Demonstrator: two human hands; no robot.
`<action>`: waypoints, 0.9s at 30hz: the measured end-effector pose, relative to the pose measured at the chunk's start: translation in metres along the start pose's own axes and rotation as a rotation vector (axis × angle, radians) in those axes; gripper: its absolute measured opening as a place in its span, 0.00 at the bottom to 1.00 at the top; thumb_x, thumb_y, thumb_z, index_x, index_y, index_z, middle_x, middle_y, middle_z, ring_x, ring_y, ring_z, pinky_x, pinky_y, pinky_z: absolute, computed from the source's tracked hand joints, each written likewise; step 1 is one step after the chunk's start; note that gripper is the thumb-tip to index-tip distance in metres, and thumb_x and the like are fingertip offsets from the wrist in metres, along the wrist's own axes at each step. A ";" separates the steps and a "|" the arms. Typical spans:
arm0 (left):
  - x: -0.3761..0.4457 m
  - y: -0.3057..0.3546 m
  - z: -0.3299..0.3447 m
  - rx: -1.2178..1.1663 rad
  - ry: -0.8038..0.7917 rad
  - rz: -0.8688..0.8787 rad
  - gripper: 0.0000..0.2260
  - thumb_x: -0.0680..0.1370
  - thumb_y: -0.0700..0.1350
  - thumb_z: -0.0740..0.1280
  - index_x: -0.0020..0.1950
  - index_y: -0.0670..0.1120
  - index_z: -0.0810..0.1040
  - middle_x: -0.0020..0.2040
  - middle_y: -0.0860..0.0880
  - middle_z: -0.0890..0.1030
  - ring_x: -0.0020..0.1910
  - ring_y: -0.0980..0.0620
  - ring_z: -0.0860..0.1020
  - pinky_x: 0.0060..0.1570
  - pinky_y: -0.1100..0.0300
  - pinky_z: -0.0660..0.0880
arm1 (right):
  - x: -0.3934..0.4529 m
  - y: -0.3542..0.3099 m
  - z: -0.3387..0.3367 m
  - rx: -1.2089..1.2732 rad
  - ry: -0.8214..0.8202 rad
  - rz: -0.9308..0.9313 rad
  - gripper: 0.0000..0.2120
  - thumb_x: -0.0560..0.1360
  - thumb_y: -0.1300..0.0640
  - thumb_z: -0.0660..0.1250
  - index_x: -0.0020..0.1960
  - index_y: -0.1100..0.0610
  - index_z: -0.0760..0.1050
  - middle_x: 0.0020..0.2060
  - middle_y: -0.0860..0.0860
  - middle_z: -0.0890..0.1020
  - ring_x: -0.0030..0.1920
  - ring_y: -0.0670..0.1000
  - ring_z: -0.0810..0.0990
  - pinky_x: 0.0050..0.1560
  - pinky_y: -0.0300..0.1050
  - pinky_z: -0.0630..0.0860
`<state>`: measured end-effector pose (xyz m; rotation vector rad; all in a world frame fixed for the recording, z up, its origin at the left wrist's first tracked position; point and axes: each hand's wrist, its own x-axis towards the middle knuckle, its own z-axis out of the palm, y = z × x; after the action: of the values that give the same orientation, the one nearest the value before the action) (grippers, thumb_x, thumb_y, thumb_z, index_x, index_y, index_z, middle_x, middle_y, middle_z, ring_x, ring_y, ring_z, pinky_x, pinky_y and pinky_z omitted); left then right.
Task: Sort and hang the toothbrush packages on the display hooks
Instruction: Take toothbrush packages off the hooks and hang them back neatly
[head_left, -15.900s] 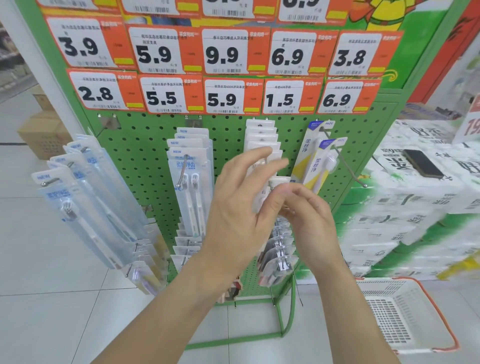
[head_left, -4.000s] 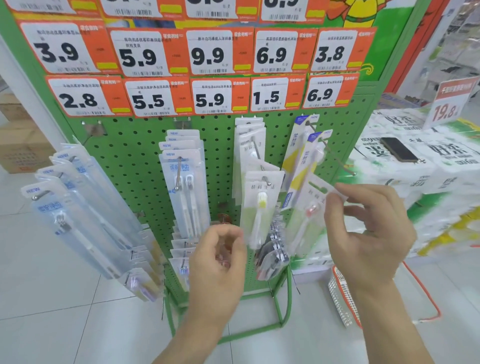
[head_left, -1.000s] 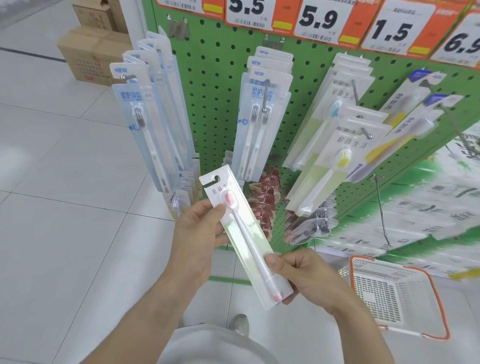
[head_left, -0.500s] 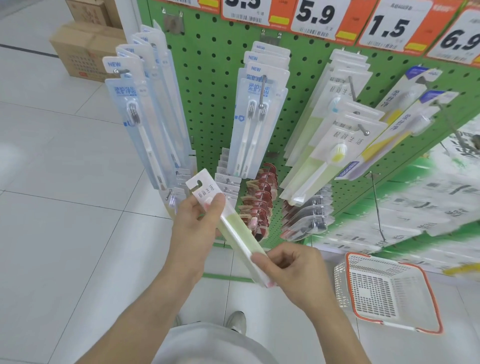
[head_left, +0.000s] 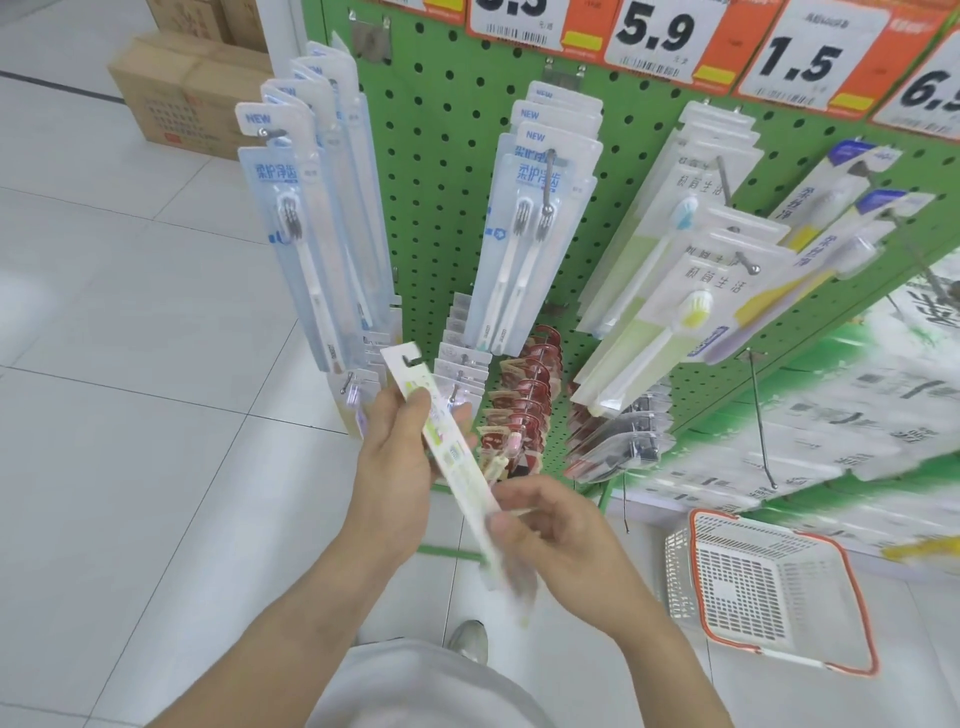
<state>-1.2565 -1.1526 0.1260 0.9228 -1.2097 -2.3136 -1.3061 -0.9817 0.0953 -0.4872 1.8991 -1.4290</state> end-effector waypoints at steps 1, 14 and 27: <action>-0.001 0.001 0.000 -0.017 -0.018 -0.023 0.13 0.85 0.43 0.58 0.69 0.44 0.72 0.57 0.43 0.83 0.52 0.42 0.85 0.48 0.47 0.82 | 0.001 0.002 0.001 0.033 -0.030 0.023 0.14 0.74 0.49 0.76 0.57 0.46 0.80 0.46 0.50 0.86 0.42 0.52 0.83 0.41 0.45 0.78; 0.009 -0.004 -0.024 0.308 -0.009 0.081 0.08 0.77 0.38 0.73 0.56 0.44 0.82 0.51 0.50 0.87 0.52 0.45 0.85 0.54 0.43 0.81 | -0.003 0.003 -0.004 0.006 0.033 -0.007 0.01 0.76 0.58 0.75 0.46 0.54 0.83 0.36 0.52 0.85 0.36 0.49 0.80 0.32 0.46 0.78; 0.008 -0.007 -0.026 0.458 -0.114 0.121 0.14 0.73 0.35 0.76 0.57 0.46 0.82 0.52 0.54 0.87 0.42 0.45 0.87 0.47 0.46 0.83 | -0.003 -0.002 0.003 0.070 -0.007 -0.023 0.01 0.78 0.62 0.71 0.49 0.58 0.80 0.37 0.56 0.84 0.34 0.53 0.82 0.29 0.46 0.80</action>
<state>-1.2440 -1.1681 0.1062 0.8356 -1.8380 -2.0540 -1.3022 -0.9819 0.0977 -0.4815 1.8373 -1.5013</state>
